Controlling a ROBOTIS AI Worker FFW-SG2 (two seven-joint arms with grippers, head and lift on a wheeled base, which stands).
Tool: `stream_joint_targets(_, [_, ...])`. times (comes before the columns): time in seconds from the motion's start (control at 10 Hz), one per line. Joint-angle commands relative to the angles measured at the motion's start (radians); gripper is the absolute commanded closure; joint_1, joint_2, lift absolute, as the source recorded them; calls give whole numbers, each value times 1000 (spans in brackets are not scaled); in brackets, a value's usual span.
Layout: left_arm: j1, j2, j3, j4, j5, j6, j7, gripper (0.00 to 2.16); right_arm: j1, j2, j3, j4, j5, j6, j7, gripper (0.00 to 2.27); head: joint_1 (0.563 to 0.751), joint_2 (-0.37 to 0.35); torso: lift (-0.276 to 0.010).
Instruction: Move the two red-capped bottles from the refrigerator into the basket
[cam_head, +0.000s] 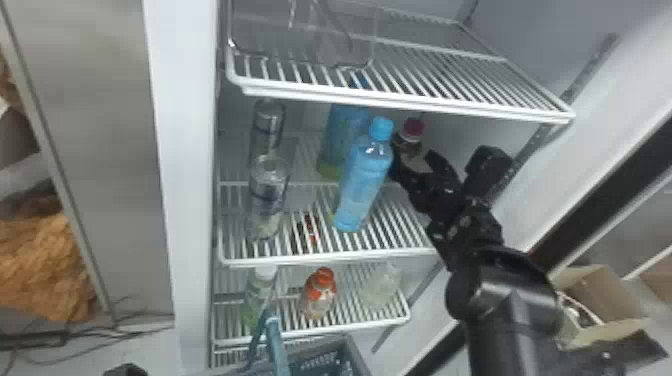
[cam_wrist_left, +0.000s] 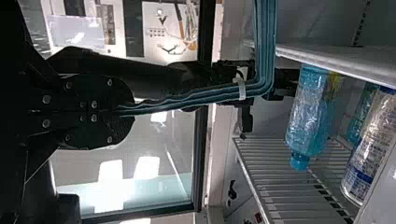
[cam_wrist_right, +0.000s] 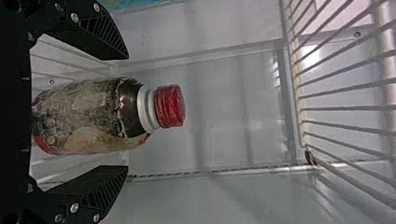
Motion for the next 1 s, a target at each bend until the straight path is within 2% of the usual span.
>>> stream_joint_targets(0.0, [-2, 0, 0, 0, 0, 0, 0, 1200, -25, -7, 15, 14, 20, 28, -1, 183, 695, -350, 0])
stream_joint_targets(0.7, [0, 3, 4, 0, 0, 0, 0, 1200, -101, -25, 35, 68, 83, 109, -15, 205, 695, -350, 0])
stream_joint_targets(0.8, [3, 3, 4, 0, 0, 0, 0, 1200, -101, -25, 35, 68, 83, 126, -16, 259, 695, -350, 0])
stream_joint_targets(0.9, [3, 3, 4, 0, 0, 0, 0, 1200, -111, -27, 35, 90, 75, 138, -15, 579, 695, -350, 0])
